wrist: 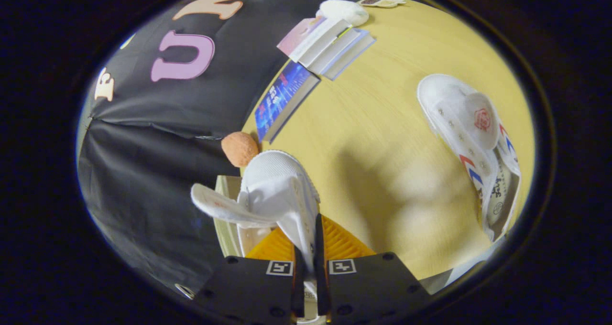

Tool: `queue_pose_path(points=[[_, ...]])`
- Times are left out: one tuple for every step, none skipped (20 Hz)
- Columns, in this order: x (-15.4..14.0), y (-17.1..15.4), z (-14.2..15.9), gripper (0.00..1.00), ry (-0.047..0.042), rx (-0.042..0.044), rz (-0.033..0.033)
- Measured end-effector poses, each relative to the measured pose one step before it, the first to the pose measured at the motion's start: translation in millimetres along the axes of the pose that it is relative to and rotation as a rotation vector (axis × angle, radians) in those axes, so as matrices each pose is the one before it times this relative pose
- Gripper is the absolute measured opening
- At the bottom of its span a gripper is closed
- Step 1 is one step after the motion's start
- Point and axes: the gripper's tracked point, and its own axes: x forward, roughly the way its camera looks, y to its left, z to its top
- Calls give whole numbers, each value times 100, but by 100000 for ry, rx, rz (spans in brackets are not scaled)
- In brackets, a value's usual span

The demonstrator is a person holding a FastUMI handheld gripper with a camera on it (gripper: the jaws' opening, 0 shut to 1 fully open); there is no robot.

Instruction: Open the storage box then place both shoes into the box .Put the left shoe in first, then the right shoe, with the right side of both shoes facing outward in a uniform manner.

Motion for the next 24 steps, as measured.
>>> queue_pose_path(points=[[-990, 1014, 246, 13, -804, -1258, 1285], [-1031, 1113, 146, 13, -750, -1300, 1054], [-850, 1377, 92, 13, -428, -1029, 1552], [-784, 1535, -73, 12, -466, -240, 2059], [-557, 1831, -181, 13, -379, -560, 2938], [-351, 1819, -183, 13, -208, -843, 3146], [-117, 1946, -436, 13, 265, -756, 3080], [35, 1918, -587, 13, 798, -576, 2889], [398, 1893, -697, 13, 1221, -163, 2450], [400, 1730, -601, 13, 1210, -548, 2529], [996, 1556, -669, 12, 1604, -482, 2150], [1078, 1047, -572, 12, 1448, -595, 1018], [1260, 703, -673, 12, 1866, -1303, -123], [1276, 259, -599, 13, 1490, -769, -1535], [1604, 152, -718, 12, 1158, -1126, -2210], [1592, -147, -650, 12, 742, -920, -3103], [1795, -309, -612, 12, 511, -1231, -3572], [1656, -287, -491, 12, -375, -1391, -3946], [1719, -346, -544, 13, -186, -2393, -3649], [1333, -412, -501, 13, -649, -1679, -3904], [1247, -317, -648, 12, -168, -1309, -3273], [1192, 4, -500, 13, 146, -852, -2597], [801, -120, -676, 13, 376, -209, -2170], [682, -209, -434, 13, -161, -740, -1881]])
